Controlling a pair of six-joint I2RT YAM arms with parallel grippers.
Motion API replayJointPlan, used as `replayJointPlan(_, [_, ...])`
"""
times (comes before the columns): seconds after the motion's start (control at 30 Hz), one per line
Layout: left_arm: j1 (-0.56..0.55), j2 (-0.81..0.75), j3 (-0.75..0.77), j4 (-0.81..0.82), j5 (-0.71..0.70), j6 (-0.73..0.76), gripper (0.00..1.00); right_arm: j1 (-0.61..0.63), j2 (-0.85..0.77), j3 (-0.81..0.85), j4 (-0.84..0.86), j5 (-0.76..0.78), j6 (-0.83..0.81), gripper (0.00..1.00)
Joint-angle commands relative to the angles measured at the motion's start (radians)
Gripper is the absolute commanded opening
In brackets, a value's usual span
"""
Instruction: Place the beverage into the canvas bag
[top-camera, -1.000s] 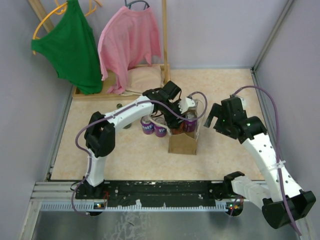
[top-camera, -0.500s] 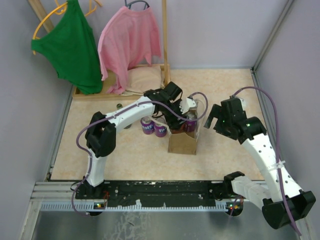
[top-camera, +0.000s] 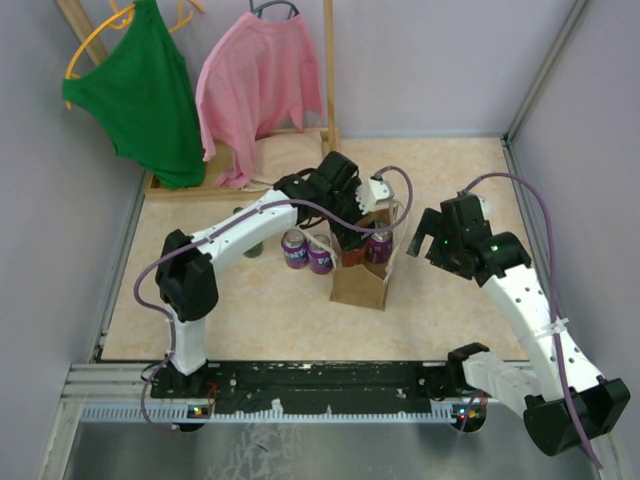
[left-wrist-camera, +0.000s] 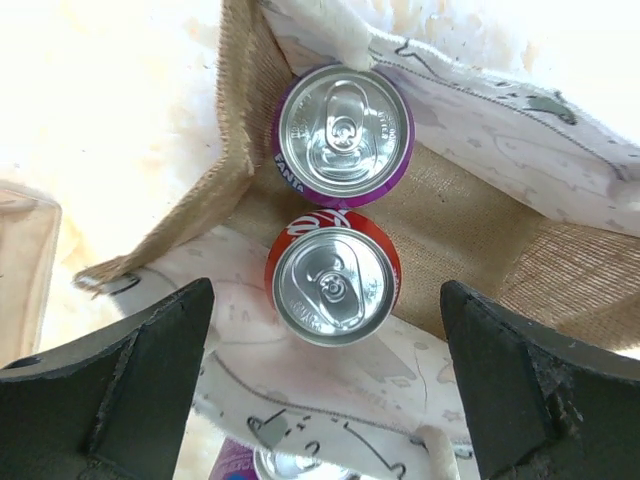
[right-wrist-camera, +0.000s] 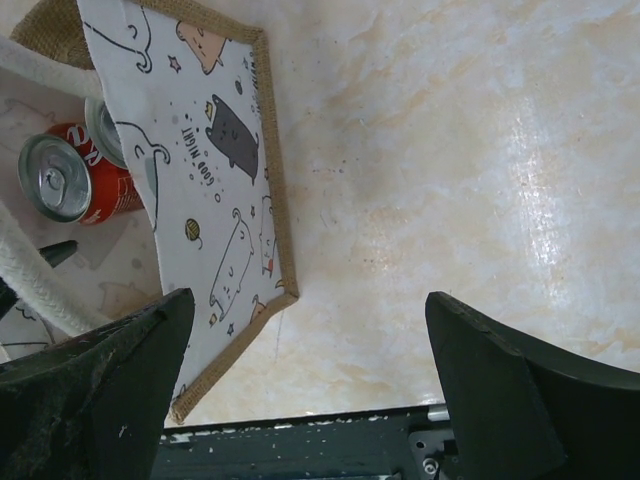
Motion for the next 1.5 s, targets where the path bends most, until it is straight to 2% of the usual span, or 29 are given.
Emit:
replayJointPlan(0.0, [0.000, -0.116, 0.028, 0.046, 0.003, -0.030, 1.00, -0.008, 0.005, 0.026, 0.029, -0.007, -0.008, 0.99])
replayJointPlan(0.2, [0.043, -0.332, -0.091, 0.244, -0.122, -0.158, 1.00, -0.010, 0.008, 0.031, 0.026, -0.006, -0.008, 0.99])
replayJointPlan(0.33, [0.240, -0.407, -0.108, 0.231, -0.075, -0.265, 1.00, -0.010, 0.007, 0.030, 0.026, -0.006, -0.008, 0.99])
replayJointPlan(0.43, [0.348, -0.421, -0.129, 0.126, -0.003, -0.165, 1.00, -0.010, 0.008, 0.024, 0.033, -0.008, -0.007, 0.99])
replayJointPlan(0.57, [0.387, -0.513, -0.312, 0.153, 0.068, 0.058, 1.00, -0.009, 0.019, 0.015, 0.053, -0.018, -0.015, 0.99])
replayJointPlan(0.83, [0.432, -0.507, -0.435, 0.155, 0.209, 0.105, 1.00, -0.009, 0.022, 0.025, 0.050, -0.023, -0.019, 0.99])
replayJointPlan(1.07, [0.451, -0.421, -0.382, 0.016, 0.369, 0.268, 1.00, -0.009, 0.002, 0.012, 0.031, -0.017, -0.017, 0.99])
replayJointPlan(1.47, [0.493, -0.369, -0.449, -0.014, 0.551, 0.426, 1.00, -0.010, 0.007, 0.018, 0.015, -0.020, -0.005, 0.99])
